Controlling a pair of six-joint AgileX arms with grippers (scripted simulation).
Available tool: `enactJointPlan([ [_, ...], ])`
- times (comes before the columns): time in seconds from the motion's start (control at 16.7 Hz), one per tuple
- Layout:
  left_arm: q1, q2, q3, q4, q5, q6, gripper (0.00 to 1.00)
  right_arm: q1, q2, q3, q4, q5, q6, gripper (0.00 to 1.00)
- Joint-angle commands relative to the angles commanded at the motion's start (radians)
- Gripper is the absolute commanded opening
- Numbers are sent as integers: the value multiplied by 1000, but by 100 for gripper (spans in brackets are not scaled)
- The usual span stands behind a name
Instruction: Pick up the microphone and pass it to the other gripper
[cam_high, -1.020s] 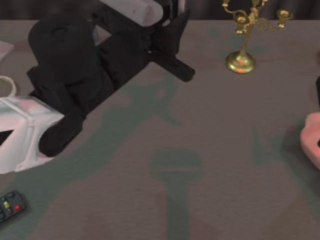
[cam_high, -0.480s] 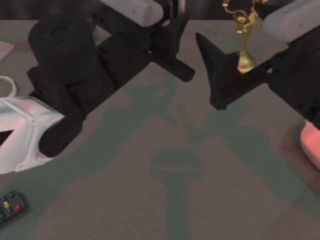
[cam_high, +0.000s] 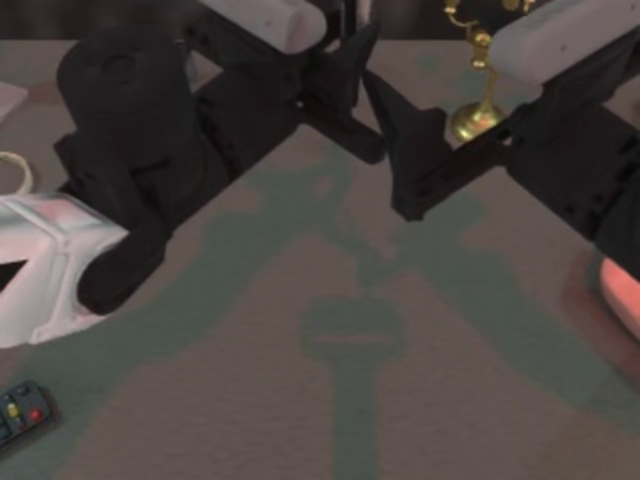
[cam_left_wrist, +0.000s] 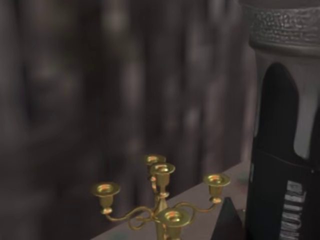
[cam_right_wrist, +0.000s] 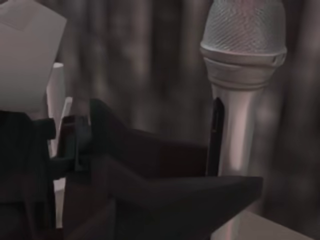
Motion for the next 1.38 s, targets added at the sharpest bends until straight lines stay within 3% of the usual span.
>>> enactJointPlan([
  [0.54, 0, 0, 0, 0, 0, 0, 0, -32, 364, 278, 80, -29, 1, 100],
  [0.9, 0, 0, 0, 0, 0, 0, 0, -39, 407, 317, 90, -35, 0, 100],
  [1.38, 0, 0, 0, 0, 0, 0, 0, -39, 407, 317, 90, -35, 0, 40],
])
